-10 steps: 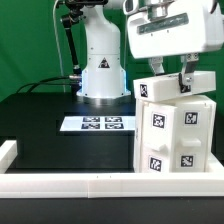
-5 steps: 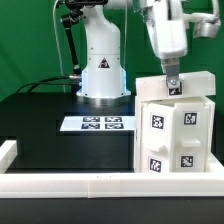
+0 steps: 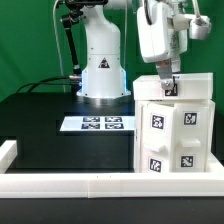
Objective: Assemble cabinet
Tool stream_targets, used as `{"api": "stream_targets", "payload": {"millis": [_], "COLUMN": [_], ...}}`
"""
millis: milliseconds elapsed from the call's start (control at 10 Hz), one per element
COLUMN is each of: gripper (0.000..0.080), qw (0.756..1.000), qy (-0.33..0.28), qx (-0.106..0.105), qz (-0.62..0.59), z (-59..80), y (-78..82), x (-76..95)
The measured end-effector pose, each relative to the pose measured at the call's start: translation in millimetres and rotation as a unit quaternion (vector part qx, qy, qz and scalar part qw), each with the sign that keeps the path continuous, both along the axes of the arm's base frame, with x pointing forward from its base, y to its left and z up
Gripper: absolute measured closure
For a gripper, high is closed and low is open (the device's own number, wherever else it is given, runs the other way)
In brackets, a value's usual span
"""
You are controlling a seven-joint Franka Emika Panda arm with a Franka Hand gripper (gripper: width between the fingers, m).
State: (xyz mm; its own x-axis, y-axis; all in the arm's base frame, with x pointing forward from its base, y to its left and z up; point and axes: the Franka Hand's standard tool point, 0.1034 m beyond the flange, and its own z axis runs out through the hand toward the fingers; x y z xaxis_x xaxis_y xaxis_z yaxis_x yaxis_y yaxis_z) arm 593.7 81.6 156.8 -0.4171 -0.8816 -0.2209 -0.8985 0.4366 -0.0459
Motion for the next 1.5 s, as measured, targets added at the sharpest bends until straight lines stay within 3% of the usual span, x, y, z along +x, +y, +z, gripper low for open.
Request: {"api": "stream_targets", "payload": {"millis": [100,200,300,600,900,1000,1100,1300,1500], "gripper": [0.021,0.0081,0.0023,0.0005,0.0002,0.0002,0.0002,0.0002,0.0002], "qw": [1.0,1.0,1.0,0.999,0.998,0.993,0.976,0.944,0.892], "qy": [0.0,-0.004,-0.014,-0.033,-0.04,-0.044,-0.048,-0.067,-0.082], "qx": [0.0,0.0,0.005,0.022,0.018,0.002,-0.025,-0.043,-0.055], "qz": [0.003,0.016,0.026,0.021,0.05,0.11,0.212,0.32,0.441], "z": [-0.1,0.9,5.7,26.3,25.4,24.6,23.9,24.7,26.0], "y": [1.1,1.8,2.3,6.0,6.7,7.2,9.4,13.3,16.3], "x": [-0.2,0.2,2.5,8.3,8.5,7.4,6.6,8.0,8.2]}}
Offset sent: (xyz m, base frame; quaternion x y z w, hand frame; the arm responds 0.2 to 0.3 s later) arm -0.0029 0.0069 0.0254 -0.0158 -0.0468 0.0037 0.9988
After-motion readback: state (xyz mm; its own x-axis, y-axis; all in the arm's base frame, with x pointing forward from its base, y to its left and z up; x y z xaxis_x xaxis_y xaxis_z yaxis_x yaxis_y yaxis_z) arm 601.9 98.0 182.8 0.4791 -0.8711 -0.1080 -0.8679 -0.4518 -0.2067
